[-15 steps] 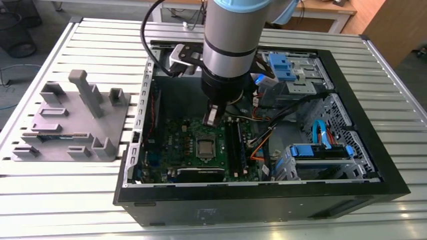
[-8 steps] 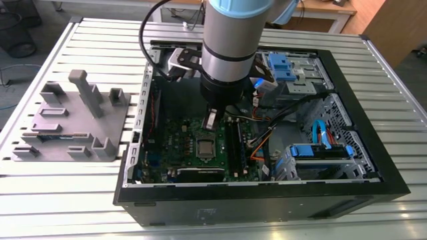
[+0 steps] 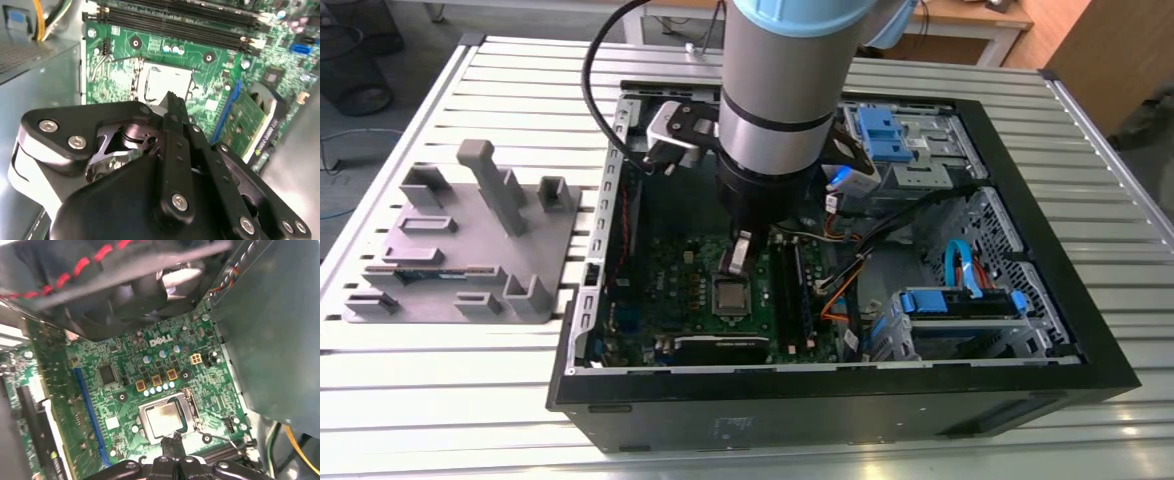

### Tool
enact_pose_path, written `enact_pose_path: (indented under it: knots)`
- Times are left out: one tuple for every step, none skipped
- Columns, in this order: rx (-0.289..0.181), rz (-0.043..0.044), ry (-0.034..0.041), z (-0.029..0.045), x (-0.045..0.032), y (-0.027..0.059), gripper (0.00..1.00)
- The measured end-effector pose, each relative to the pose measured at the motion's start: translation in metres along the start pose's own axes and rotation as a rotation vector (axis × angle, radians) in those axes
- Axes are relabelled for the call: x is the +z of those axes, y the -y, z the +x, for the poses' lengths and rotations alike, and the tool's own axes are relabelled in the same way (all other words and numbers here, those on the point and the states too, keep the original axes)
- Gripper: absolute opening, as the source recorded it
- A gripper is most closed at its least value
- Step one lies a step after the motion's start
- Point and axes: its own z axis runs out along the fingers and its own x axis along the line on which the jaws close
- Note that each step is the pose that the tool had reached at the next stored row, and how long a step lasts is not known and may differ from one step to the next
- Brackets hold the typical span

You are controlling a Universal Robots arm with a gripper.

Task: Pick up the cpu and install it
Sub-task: 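Close the cpu cover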

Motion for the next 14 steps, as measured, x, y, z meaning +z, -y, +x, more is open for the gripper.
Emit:
enact_pose_path:
  knots:
    - [0.000, -0.0002, 0.0011, 0.0000, -0.0005, 0.0000, 0.11]
    - [0.000, -0.0004, 0.0017, 0.0000, -0.0005, 0.0000, 0.11]
    - [0.000, -0.0005, 0.0021, -0.0001, -0.0005, 0.0000, 0.11]
    - [0.000, -0.0006, 0.0024, -0.0001, -0.0004, 0.0000, 0.11]
    - [0.000, -0.0019, 0.0059, 0.0000, -0.0005, 0.0000, 0.11]
    - [0.000, -0.0020, 0.0060, 0.0000, -0.0005, 0.0000, 0.11]
    - [0.000, -0.0020, 0.0062, 0.0000, -0.0005, 0.0000, 0.11]
    - [0.000, -0.0021, 0.0065, 0.0000, -0.0005, 0.0000, 0.11]
    - [0.000, -0.0022, 0.0066, 0.0000, -0.0006, 0.0000, 0.11]
    - [0.000, -0.0023, 0.0069, 0.0000, -0.0005, 0.0000, 0.11]
    - [0.000, -0.0023, 0.0070, 0.0000, -0.0006, 0.0000, 0.11]
    - [0.000, -0.0024, 0.0072, 0.0000, -0.0006, 0.0000, 0.11]
    - [0.000, -0.0025, 0.0074, 0.0000, -0.0006, 0.0000, 0.11]
    - [0.000, -0.0026, 0.0076, 0.0000, -0.0006, 0.0000, 0.11]
